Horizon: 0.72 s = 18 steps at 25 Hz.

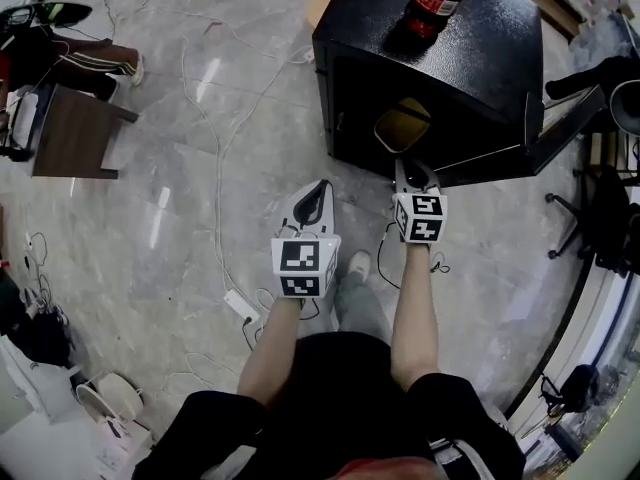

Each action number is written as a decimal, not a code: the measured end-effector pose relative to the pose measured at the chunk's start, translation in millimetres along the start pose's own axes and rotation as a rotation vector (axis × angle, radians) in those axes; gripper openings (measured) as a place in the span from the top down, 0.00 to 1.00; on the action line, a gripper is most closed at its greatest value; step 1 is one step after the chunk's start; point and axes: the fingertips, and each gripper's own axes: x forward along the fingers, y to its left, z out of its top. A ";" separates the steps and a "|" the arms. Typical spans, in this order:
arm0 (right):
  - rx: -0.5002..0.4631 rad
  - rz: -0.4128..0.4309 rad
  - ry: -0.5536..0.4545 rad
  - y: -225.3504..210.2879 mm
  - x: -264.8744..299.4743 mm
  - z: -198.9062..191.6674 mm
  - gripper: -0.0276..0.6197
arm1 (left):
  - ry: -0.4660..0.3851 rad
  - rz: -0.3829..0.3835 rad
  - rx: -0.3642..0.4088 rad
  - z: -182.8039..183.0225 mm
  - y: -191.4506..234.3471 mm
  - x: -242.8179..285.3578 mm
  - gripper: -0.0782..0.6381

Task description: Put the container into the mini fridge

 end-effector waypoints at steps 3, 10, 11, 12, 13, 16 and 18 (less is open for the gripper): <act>0.049 0.003 -0.101 11.5 -41.8 27.2 0.93 | -0.039 -0.014 0.001 9.7 -12.8 -8.2 0.88; 0.095 0.032 -0.330 30.9 -141.6 95.3 0.94 | -0.163 -0.064 0.005 46.8 -53.1 -31.9 0.88; 0.081 0.029 -0.358 30.3 -153.0 106.9 0.94 | -0.186 -0.075 0.009 54.6 -60.0 -33.7 0.88; 0.066 0.025 -0.378 29.8 -163.4 116.9 0.94 | -0.208 -0.085 0.013 62.0 -66.5 -36.3 0.88; 0.052 0.021 -0.391 29.9 -172.9 124.9 0.94 | -0.226 -0.094 0.019 68.7 -72.4 -40.2 0.88; 0.015 0.007 -0.415 30.3 -195.3 142.8 0.94 | -0.276 -0.114 0.041 88.6 -86.3 -53.5 0.88; -0.008 -0.007 -0.432 27.9 -205.4 154.2 0.94 | -0.310 -0.125 0.058 102.6 -93.6 -59.5 0.88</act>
